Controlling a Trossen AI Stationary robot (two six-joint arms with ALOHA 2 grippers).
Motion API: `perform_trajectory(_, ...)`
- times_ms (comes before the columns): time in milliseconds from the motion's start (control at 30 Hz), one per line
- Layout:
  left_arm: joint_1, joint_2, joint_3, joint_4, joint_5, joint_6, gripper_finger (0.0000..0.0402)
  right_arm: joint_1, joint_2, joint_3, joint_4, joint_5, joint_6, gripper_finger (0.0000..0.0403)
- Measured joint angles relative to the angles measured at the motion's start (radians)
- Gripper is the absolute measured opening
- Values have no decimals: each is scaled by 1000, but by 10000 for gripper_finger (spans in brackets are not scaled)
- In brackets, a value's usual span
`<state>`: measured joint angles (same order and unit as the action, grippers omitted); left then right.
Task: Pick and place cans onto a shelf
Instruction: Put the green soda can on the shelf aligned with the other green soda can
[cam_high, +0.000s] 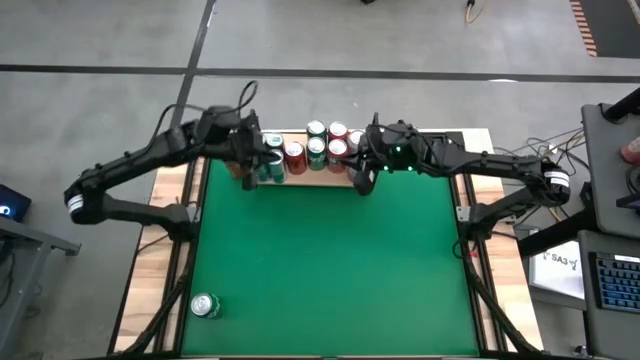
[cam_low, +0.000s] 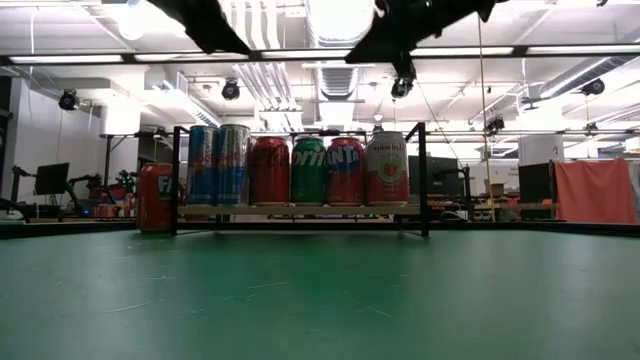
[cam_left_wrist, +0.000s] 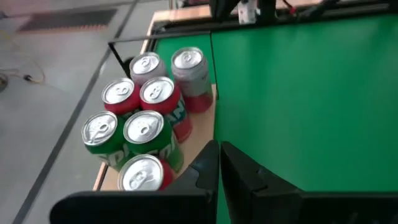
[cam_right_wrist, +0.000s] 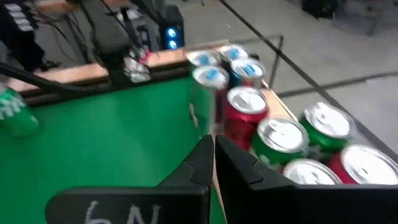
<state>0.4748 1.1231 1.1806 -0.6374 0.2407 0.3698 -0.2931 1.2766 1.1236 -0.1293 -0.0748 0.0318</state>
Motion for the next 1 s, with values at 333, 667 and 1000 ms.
perform_trajectory(333, -110, -205, -156, 9, -149, -184, 0, 124, 1, 0, 100, 15, 13, 9)
perform_trajectory(667, -225, -263, -120, -153, -153, -462, 0, 208, 48, 0, 143, 33, 25, 9)
perform_trajectory(1000, -467, -192, -42, -349, -95, -876, 0, 248, 77, 0, 134, 52, 87, 9)
